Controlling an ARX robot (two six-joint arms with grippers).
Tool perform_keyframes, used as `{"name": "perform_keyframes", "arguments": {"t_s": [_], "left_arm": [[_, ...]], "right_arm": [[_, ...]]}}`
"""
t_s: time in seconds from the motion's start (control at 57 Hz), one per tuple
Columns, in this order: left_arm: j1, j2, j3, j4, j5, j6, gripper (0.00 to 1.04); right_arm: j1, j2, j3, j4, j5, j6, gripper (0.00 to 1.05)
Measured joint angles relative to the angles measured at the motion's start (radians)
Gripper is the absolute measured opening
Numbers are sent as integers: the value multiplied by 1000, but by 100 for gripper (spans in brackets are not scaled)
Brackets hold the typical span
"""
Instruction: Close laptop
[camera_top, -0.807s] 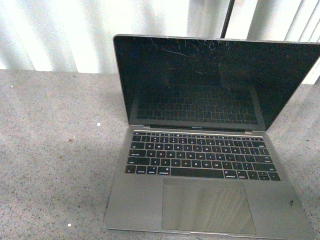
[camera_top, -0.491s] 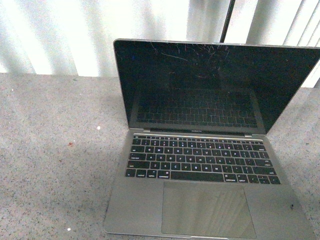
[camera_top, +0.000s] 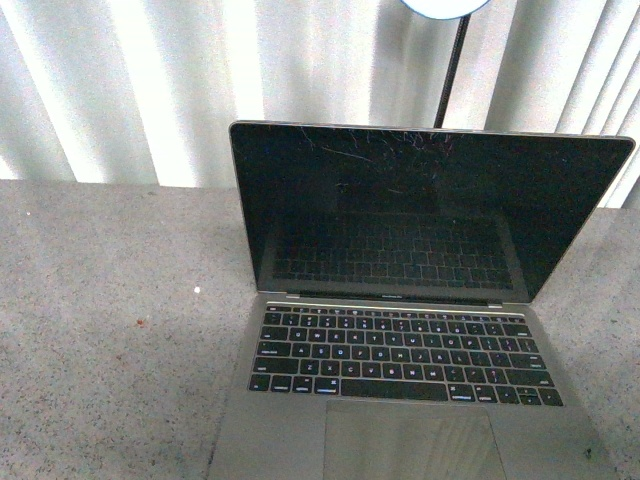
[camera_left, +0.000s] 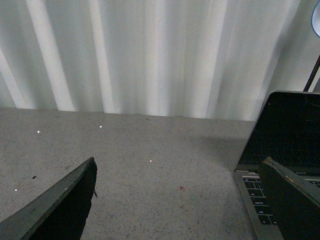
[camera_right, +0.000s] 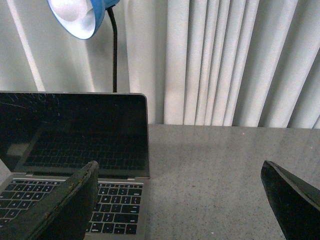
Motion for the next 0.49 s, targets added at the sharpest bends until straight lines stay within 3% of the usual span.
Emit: {"name": "perform_keyframes", "arguments": {"t_s": [0.368,0.439,0.491], "left_arm": [[0,0,0,0,0,0,98],[-30,59,26,-78,-77,-96,98],[-59,148,36,-43,-87,-150,98]], "right_arm": [[0,0,0,0,0,0,97],[0,0,0,0,0,0,97],[-2,8,4,-13,-8,6,97]]}}
